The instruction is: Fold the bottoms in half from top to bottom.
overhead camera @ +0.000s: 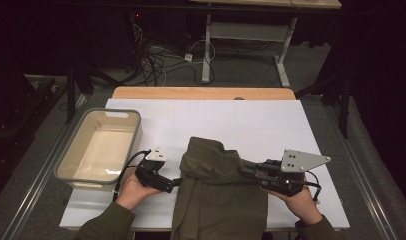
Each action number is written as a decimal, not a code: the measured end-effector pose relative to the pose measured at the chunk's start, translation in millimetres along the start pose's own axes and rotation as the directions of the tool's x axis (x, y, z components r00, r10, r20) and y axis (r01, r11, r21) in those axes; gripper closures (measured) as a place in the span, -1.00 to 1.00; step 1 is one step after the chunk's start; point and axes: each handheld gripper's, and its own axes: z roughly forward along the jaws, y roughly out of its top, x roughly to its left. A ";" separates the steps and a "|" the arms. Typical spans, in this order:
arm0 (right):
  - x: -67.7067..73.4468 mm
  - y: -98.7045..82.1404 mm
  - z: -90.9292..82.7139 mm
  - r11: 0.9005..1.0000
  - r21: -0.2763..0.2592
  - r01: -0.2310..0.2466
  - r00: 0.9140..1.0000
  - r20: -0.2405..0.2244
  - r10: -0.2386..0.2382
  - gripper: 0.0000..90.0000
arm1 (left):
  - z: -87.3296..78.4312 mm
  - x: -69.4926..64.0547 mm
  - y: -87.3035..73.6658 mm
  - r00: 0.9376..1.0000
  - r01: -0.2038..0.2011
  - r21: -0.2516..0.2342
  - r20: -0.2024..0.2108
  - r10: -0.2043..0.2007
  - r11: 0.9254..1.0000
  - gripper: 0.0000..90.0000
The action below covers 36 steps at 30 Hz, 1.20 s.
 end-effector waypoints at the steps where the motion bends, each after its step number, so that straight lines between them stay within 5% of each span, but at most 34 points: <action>1: 1.0 -3.6 0.3 1.000 0.017 -0.001 1.000 0.001 0.001 0.83 | 0.0 0.1 -0.1 1.000 0.000 0.002 0.000 0.000 1.000 -1.00; 17: 13.3 -39.9 2.5 0.986 0.169 -0.010 0.999 -0.040 0.018 0.81 | -0.9 1.8 -2.4 1.000 0.018 0.052 -0.018 -0.017 0.998 -1.00; 21: 15.5 -49.7 0.1 0.977 0.211 -0.020 0.998 -0.059 0.033 0.79 | -2.0 3.2 -2.8 0.999 0.028 0.048 -0.027 -0.027 0.998 -1.00; 25: 15.2 -61.4 -1.7 0.959 0.283 -0.031 0.998 -0.052 0.048 0.74 | -2.3 3.8 -2.4 0.999 0.028 0.044 -0.030 -0.027 0.999 -1.00; 31: 6.3 -76.0 -4.2 0.928 0.357 -0.108 0.994 0.009 0.113 0.29 | -1.8 4.2 -0.7 0.999 0.035 0.039 -0.034 -0.034 0.999 -0.99; 36: -5.4 -71.8 -14.5 0.941 0.284 -0.185 0.983 0.066 0.173 -0.12 | -2.4 4.4 2.2 0.999 0.044 0.028 -0.032 -0.044 0.999 -0.95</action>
